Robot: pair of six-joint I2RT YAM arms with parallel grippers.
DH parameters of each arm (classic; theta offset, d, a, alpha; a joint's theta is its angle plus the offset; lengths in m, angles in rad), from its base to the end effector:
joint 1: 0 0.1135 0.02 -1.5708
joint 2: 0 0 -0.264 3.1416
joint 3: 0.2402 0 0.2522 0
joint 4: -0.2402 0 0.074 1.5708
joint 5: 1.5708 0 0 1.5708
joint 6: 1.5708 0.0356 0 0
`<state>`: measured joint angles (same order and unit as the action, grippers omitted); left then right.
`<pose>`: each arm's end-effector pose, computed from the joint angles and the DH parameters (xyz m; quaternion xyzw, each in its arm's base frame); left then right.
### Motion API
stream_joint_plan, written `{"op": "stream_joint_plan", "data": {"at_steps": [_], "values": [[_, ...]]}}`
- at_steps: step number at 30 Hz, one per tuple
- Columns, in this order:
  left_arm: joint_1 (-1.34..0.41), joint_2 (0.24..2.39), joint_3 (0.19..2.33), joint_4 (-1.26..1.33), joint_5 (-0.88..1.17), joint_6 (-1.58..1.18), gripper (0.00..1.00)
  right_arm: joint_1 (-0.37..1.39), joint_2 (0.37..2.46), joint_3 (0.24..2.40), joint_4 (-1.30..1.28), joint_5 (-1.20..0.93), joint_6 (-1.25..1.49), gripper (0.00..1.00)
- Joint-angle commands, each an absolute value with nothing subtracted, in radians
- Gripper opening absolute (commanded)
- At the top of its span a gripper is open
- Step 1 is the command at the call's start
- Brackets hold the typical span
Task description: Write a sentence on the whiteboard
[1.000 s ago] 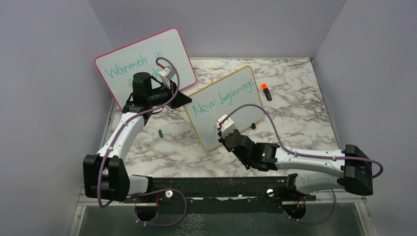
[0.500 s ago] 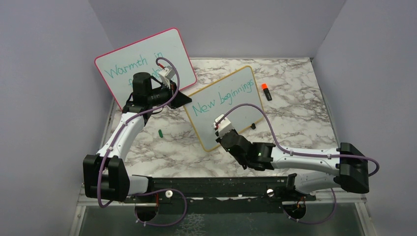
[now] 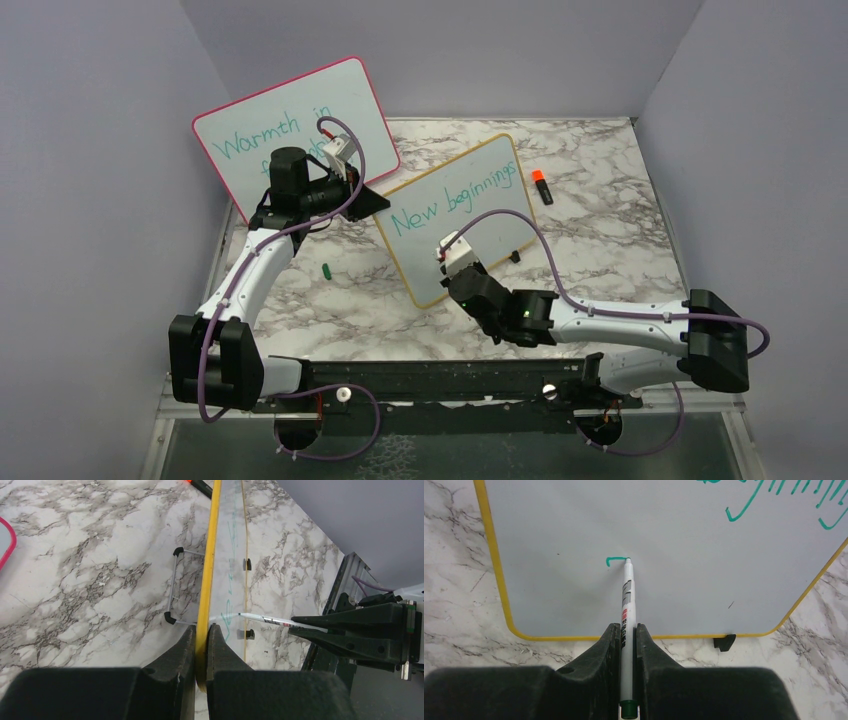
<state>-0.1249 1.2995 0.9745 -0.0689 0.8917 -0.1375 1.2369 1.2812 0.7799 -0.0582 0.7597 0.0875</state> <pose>0.2838 -0.0636 0.3095 0.2346 0.7520 -0.4211 0.4496 0.1126 0.2498 0.2484 -0.2909 0.7796 0.0208 0.5542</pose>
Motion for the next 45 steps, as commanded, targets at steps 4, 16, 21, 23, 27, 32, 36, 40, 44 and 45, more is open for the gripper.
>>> {"op": "stream_joint_plan", "data": {"at_steps": [4, 16, 21, 23, 27, 32, 36, 40, 44, 45], "values": [[-0.124, 1.309, 0.945, -0.107, 0.752, -0.066, 0.0, 1.239, 1.287, 0.803, -0.086, 0.839, 0.112, 0.0], [-0.125, 1.309, 0.945, -0.108, 0.75, -0.066, 0.0, 1.239, 1.209, 0.791, -0.03, 0.724, 0.07, 0.0], [-0.125, 1.307, 0.945, -0.109, 0.752, -0.067, 0.0, 1.239, 1.244, 0.812, -0.028, 0.728, 0.061, 0.0], [-0.125, 1.306, 0.945, -0.109, 0.75, -0.065, 0.0, 1.238, 1.252, 0.816, -0.026, 0.723, 0.06, 0.0], [-0.125, 1.306, 0.945, -0.109, 0.751, -0.065, 0.0, 1.234, 1.272, 0.82, -0.026, 0.728, 0.058, 0.0], [-0.125, 1.305, 0.945, -0.108, 0.753, -0.065, 0.0, 1.229, 1.278, 0.82, -0.01, 0.721, 0.058, 0.0], [-0.124, 1.306, 0.945, -0.109, 0.755, -0.066, 0.0, 1.223, 1.282, 0.822, -0.009, 0.719, 0.056, 0.0], [-0.125, 1.306, 0.945, -0.109, 0.753, -0.066, 0.0, 1.217, 1.289, 0.823, -0.009, 0.714, 0.054, 0.0], [-0.124, 1.305, 0.945, -0.108, 0.754, -0.067, 0.0, 1.211, 1.298, 0.824, -0.013, 0.707, 0.059, 0.0], [-0.125, 1.306, 0.945, -0.109, 0.755, -0.066, 0.0, 1.21, 1.298, 0.824, -0.019, 0.703, 0.06, 0.0]]}}
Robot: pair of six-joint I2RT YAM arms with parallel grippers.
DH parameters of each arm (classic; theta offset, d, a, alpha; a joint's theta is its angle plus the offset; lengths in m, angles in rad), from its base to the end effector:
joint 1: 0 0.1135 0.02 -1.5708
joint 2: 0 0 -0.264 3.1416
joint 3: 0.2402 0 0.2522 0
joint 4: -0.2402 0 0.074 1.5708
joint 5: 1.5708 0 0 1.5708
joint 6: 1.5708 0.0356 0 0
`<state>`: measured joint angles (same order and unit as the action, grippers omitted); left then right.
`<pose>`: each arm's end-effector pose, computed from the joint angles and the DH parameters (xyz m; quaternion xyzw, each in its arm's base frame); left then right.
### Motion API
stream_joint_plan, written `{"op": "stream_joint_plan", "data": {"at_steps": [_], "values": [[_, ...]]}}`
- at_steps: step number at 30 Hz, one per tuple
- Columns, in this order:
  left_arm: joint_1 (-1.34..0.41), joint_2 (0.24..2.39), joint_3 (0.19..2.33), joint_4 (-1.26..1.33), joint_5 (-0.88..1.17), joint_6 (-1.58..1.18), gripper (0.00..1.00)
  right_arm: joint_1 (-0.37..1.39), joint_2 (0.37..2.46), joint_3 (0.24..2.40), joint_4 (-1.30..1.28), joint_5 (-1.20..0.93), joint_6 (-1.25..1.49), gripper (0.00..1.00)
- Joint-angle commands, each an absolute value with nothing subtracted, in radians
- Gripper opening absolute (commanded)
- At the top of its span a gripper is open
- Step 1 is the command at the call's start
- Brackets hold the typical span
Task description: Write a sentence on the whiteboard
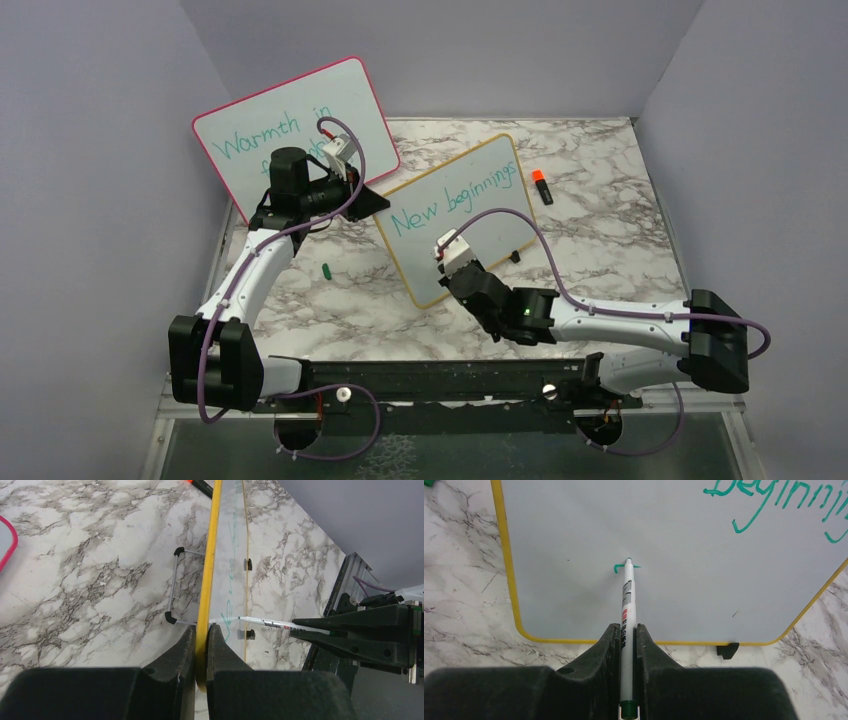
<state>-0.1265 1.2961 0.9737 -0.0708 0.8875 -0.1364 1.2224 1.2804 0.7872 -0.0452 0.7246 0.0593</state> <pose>0.2831 -0.0638 0.3099 0.2347 0.7522 -0.4197 0.4504 0.1161 0.2504 0.2517 -0.3005 0.7757 0.0289 0.5543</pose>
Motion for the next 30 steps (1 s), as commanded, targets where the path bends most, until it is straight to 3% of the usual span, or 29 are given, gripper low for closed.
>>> {"op": "stream_joint_plan", "data": {"at_steps": [1, 30], "values": [[-0.125, 1.307, 0.946, -0.109, 0.754, -0.066, 0.0, 1.21, 1.298, 0.824, -0.027, 0.698, 0.063, 0.0], [-0.125, 1.31, 0.946, -0.11, 0.756, -0.065, 0.0, 1.21, 1.278, 0.782, -0.2, 0.672, 0.152, 0.0]]}}
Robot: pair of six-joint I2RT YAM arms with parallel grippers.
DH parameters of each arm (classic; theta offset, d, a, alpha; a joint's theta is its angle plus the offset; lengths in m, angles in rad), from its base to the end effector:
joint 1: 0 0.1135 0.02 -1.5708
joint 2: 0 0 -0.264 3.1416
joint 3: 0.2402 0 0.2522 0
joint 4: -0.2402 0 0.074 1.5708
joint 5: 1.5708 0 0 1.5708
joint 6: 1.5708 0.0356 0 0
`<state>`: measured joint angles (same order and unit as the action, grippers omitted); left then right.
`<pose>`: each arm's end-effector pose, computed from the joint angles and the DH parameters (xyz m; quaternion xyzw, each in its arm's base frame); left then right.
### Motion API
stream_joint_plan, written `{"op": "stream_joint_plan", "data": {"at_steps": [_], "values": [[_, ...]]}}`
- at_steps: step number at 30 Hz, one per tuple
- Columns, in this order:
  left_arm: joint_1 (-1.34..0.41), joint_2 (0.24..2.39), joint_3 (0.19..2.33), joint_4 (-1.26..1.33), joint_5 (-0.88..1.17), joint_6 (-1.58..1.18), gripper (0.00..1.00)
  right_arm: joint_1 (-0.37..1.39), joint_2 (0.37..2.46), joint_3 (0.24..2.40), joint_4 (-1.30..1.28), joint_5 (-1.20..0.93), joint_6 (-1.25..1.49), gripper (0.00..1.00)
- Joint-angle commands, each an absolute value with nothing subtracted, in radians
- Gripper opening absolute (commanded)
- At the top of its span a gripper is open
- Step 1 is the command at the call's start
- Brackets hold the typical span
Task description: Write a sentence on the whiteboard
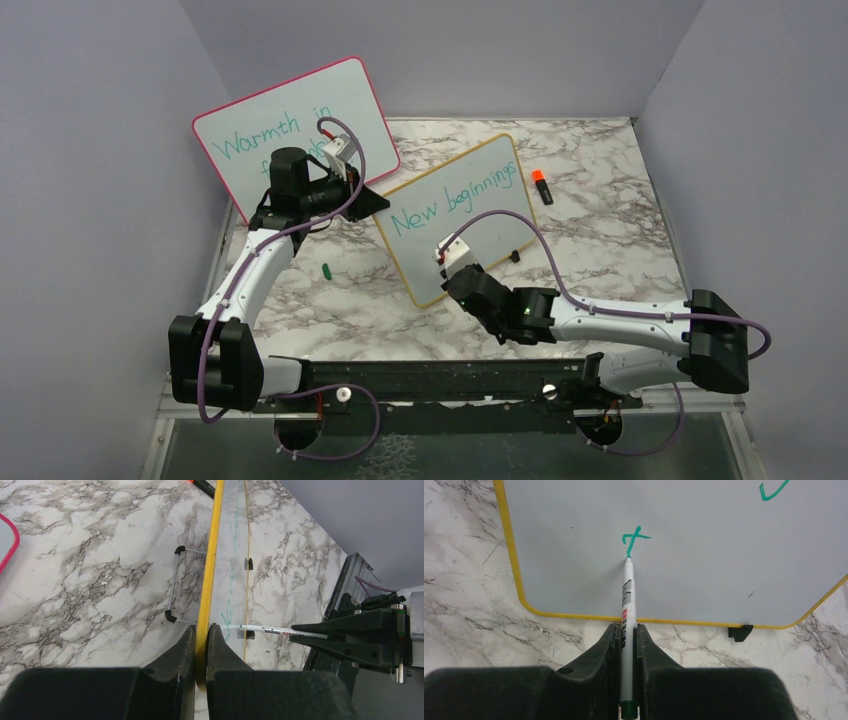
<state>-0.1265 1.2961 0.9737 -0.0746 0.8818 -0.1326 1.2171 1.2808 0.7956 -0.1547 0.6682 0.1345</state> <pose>0.2831 -0.0637 0.3095 0.2340 0.7537 -0.4171 0.4507 0.1145 0.2465 0.2444 -0.3088 0.7994 0.0366 0.5141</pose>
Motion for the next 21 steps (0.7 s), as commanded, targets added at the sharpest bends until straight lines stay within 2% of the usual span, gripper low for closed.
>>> {"op": "stream_joint_plan", "data": {"at_steps": [1, 10, 21], "values": [[-0.124, 1.31, 0.946, -0.11, 0.756, -0.065, 0.0, 1.21, 1.276, 0.783, -0.204, 0.679, 0.15, 0.0], [-0.124, 1.307, 0.946, -0.11, 0.756, -0.065, 0.0, 1.21, 1.264, 0.777, -0.145, 0.756, 0.148, 0.0], [-0.125, 1.305, 0.946, -0.11, 0.756, -0.066, 0.0, 1.207, 1.191, 0.762, -0.086, 0.749, 0.125, 0.0]]}}
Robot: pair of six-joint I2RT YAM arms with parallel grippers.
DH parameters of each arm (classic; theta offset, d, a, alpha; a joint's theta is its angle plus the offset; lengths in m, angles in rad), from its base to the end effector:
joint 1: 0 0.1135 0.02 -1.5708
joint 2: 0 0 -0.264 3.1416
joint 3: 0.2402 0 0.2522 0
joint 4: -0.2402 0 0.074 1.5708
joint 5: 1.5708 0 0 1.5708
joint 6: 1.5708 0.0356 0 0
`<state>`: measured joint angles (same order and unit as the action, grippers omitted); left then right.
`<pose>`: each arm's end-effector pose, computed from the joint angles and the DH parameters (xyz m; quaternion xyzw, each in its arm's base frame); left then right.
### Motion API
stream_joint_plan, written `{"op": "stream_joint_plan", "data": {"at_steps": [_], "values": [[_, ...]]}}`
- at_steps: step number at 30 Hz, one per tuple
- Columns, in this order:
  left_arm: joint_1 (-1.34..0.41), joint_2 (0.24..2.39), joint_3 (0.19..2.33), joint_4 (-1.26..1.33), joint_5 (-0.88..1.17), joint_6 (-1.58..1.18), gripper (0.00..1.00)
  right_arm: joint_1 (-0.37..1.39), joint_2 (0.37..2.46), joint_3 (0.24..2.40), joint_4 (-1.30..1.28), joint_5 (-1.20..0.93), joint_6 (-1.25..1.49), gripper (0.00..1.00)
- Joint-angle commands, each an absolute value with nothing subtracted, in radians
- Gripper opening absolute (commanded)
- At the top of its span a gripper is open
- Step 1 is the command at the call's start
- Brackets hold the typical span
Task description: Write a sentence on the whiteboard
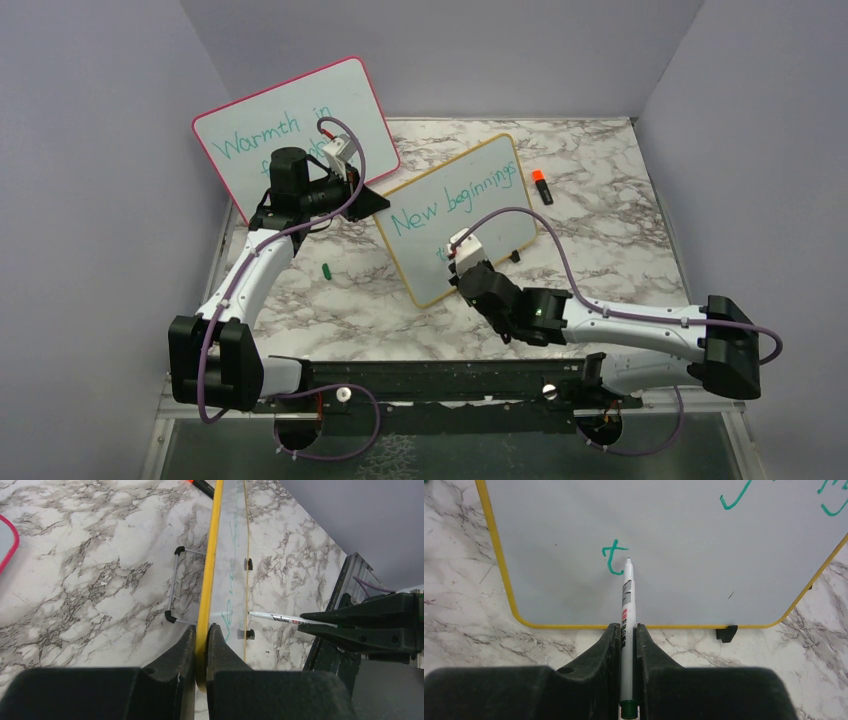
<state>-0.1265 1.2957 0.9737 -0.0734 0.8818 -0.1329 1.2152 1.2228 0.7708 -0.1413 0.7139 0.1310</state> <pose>0.2830 -0.0637 0.3097 0.2342 0.7534 -0.4170 0.4513 0.1124 0.2358 0.2522 -0.2863 0.7933 0.0330 0.5363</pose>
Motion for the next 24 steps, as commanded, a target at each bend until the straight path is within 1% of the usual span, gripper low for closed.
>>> {"op": "stream_joint_plan", "data": {"at_steps": [1, 24], "values": [[-0.125, 1.306, 0.945, -0.11, 0.756, -0.067, 0.0, 1.204, 1.192, 0.764, -0.083, 0.748, 0.122, 0.0], [-0.124, 1.311, 0.948, -0.11, 0.761, -0.066, 0.0, 1.161, 1.255, 0.776, -0.042, 0.681, 0.107, 0.0]]}}
